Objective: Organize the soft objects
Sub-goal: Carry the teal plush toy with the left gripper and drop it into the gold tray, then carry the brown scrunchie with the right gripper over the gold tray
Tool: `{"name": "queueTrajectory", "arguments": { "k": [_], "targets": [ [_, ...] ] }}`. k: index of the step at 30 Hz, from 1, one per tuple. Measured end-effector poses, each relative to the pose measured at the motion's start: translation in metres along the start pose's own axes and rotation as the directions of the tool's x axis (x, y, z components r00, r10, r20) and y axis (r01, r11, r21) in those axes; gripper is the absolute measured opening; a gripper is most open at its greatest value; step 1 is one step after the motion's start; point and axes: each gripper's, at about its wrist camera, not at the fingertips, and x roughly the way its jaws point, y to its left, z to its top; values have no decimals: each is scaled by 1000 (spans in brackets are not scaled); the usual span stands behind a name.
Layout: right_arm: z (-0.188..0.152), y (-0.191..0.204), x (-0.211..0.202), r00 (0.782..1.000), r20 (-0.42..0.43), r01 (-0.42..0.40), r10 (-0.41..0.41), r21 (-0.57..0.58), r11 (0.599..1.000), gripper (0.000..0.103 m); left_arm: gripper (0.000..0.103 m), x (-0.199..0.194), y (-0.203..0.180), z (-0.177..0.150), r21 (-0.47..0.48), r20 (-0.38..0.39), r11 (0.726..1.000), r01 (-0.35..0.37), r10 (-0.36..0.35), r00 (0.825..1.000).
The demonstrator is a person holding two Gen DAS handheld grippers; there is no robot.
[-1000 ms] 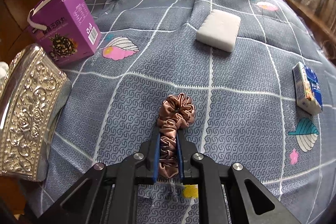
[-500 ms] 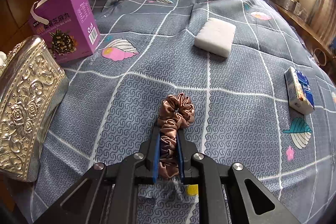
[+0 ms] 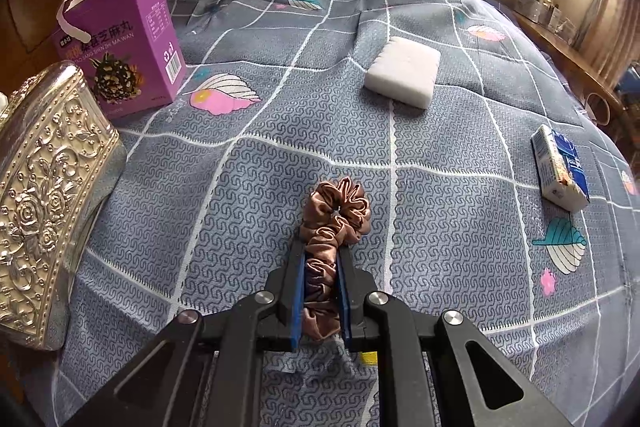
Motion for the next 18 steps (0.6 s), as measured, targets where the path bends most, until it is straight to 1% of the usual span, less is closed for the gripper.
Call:
{"name": "queueTrajectory", "arguments": {
  "k": [2, 6, 12, 16, 18],
  "targets": [
    [-1, -1, 0, 1000, 4, -3, 3, 6, 1000, 15, 72, -11, -7, -10, 65, 41, 996, -57, 54, 998],
    [-2, -2, -1, 1000, 14, -6, 6, 13, 1000, 15, 72, -31, -20, -28, 153, 104, 982, -112, 96, 990],
    [-3, -2, -2, 1000, 27, -1, 0, 20, 1000, 15, 72, -53, -37, -51, 206, 168, 968, -143, 109, 980],
    [-5, 3, -3, 999, 38, 23, -23, 9, 1000, 15, 72, -67, -50, -66, 232, 233, 953, -196, 141, 962],
    [-5, 5, -3, 999, 41, 29, -29, 10, 1000, 15, 72, -70, -56, -72, 257, 235, 946, -199, 139, 962]
  ]
}}
